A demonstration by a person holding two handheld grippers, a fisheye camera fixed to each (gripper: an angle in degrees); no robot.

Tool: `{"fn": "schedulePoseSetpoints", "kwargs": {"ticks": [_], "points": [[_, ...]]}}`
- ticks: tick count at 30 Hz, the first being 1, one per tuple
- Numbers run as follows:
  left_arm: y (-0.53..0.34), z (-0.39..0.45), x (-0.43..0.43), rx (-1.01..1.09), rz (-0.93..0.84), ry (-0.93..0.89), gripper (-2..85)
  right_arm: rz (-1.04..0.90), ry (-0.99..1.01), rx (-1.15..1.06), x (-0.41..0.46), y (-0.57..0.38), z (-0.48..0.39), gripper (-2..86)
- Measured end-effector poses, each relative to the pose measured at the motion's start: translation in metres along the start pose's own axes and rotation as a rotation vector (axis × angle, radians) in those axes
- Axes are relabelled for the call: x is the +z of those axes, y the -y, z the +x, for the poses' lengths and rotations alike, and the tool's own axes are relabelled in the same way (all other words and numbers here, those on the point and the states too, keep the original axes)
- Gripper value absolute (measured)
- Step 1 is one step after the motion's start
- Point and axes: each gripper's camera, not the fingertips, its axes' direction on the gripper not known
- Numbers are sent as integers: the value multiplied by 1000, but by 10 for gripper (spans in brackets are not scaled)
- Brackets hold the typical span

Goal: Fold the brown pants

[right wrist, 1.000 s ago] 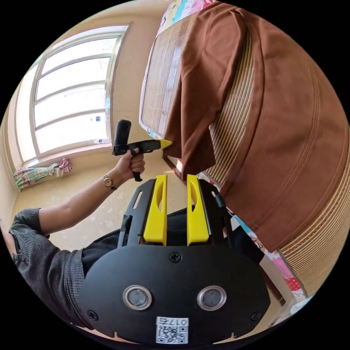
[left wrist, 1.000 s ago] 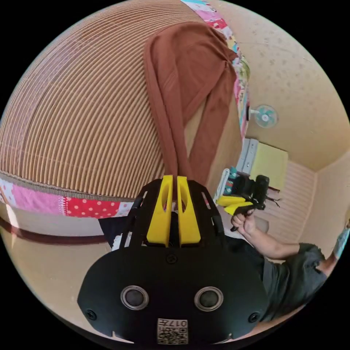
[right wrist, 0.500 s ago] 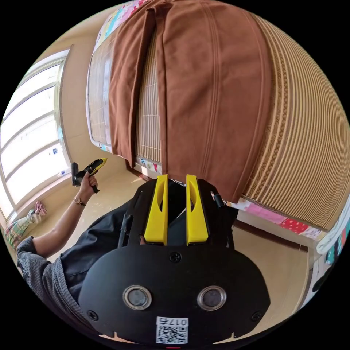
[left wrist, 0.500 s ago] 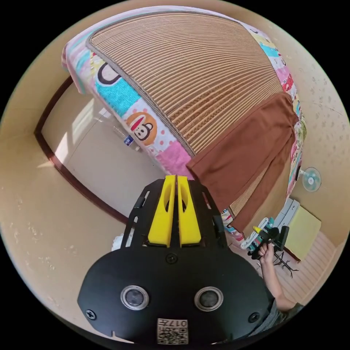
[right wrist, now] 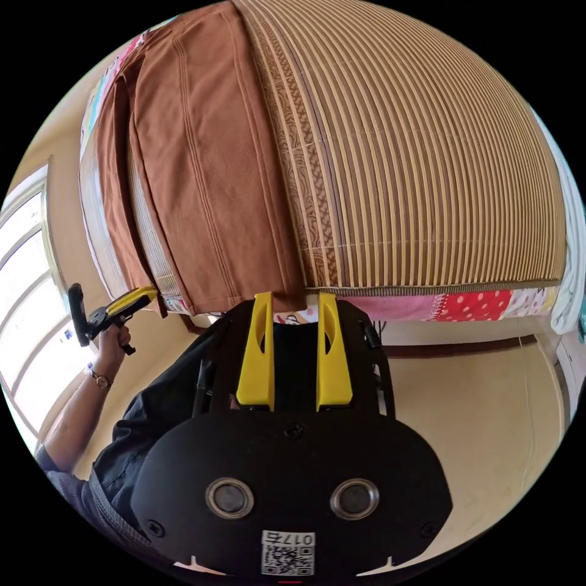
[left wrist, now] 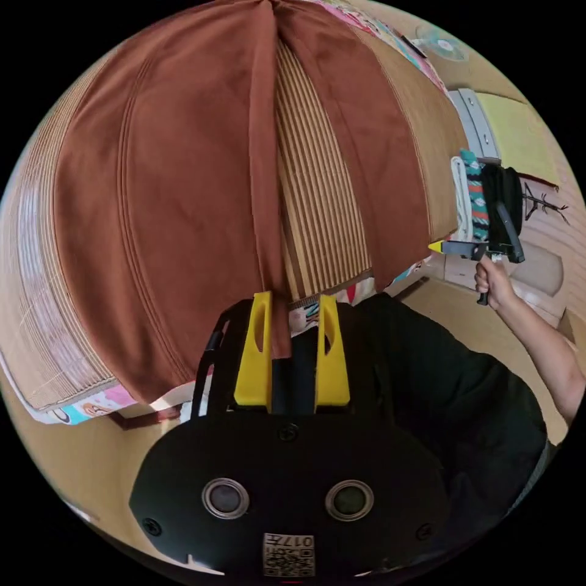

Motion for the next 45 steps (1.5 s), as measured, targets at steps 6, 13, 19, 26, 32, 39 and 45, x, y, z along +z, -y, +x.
{"fn": "schedulePoseSetpoints", "kwargs": {"ticks": [6,13,19,26,32,39,45], "points": [[5,-6,13,-125,-61,-31,26,44,139,-21,-6,-38,17,63],[-27,8,-6,-86,161,79,115,129,366,167,-5,-73,40,106],[-11,32,44,-58,45,210,85,54,202,164,11,-74,17,66],[-15,37,46,23,35,-219,6,129,343,48,-3,-124,30,35],[-9,59,94,85,-242,-259,11,242,315,133,-28,-176,45,33],[-11,78,1,209,38,-297,70,289,229,-130,-67,-221,-35,31],[40,177,-56,381,137,-269,143,251,178,-346,-67,-234,-108,29]]}}
